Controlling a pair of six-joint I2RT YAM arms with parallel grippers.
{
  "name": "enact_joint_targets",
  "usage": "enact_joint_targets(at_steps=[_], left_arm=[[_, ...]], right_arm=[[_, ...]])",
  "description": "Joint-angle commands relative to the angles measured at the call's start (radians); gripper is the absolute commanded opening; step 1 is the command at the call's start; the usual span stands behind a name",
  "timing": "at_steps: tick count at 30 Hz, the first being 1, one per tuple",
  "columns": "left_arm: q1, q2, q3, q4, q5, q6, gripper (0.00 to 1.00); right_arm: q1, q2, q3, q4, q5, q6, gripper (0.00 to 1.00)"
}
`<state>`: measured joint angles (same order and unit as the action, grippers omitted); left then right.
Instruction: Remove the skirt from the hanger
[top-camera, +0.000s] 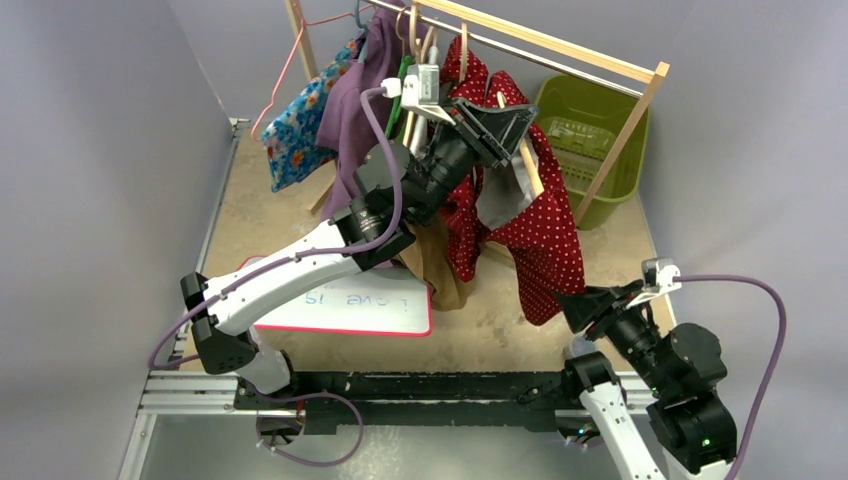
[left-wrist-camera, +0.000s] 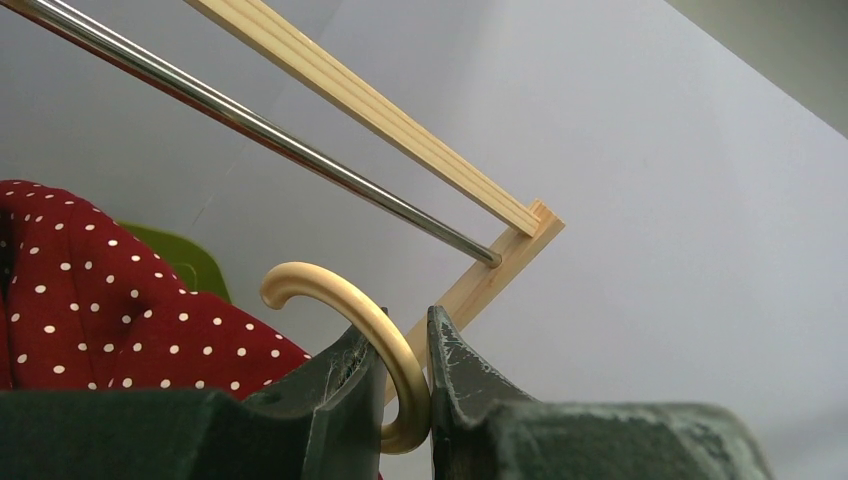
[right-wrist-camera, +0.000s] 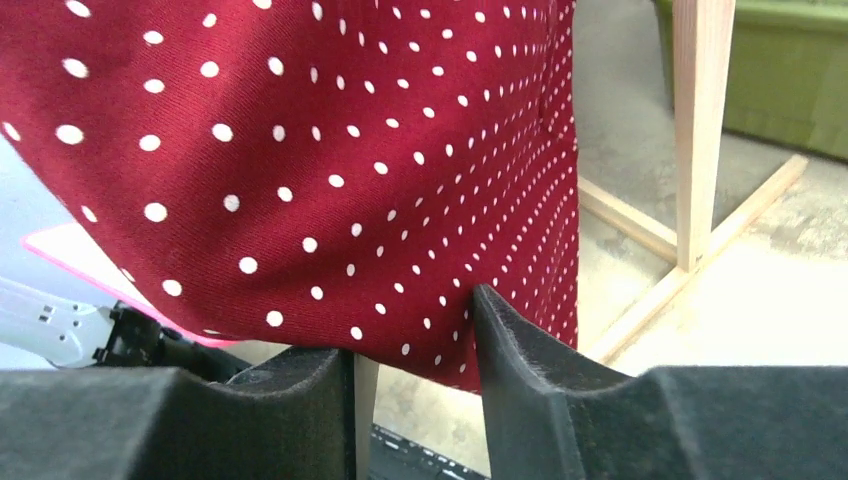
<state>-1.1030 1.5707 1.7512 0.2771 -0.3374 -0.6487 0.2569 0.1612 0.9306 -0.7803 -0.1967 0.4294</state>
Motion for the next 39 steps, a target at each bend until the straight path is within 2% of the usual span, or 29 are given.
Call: enact_joint_targets(at_steps=[1,4,9,13,14,17,25,31,39], left_arm=[[-0.006,-0.054,0.011,0.132,0.000,-0.029,0.00],[-0.006,-0.057,-0.011,0.156,0.008,-0.044,0.00],[-0.005,-0.062,-0.048,0.212,0.015,-0.080,0.00],[-0.006,-0.063,-0.050,0.213,0.021,-0.083,0.00],[-0.005,-0.065,-0.051,0.216,0.017,-0.083,0.00],[-0.006,-0.072,-0.053,0.237,0.010,-0.078,0.00],[-0.006,-0.127,-0.103,0.315,-0.071,-0.089,0.00],[-0.006,-0.161,-0.129,0.364,-0.121,-0.069,0.00],[-0.006,-0.202,-0.175,0.388,-0.162,-0.048,0.00]], right_arm=[[0.003,-0.008,0.025,0.110,0.059,0.009,0.35],[0.004,-0.018,0.025,0.136,0.085,-0.001,0.32],[0.004,-0.066,-0.006,0.231,0.048,0.001,0.43],[0.004,-0.073,-0.011,0.256,0.045,-0.006,0.31],[0.004,-0.069,-0.008,0.256,0.043,-0.004,0.25],[0.004,-0.050,0.011,0.231,0.074,0.010,0.00],[0.003,-0.072,0.127,0.115,0.274,0.086,0.00],[0.003,-0.130,0.206,0.015,0.509,0.175,0.00],[0.004,-0.137,0.264,-0.076,0.694,0.222,0.00]])
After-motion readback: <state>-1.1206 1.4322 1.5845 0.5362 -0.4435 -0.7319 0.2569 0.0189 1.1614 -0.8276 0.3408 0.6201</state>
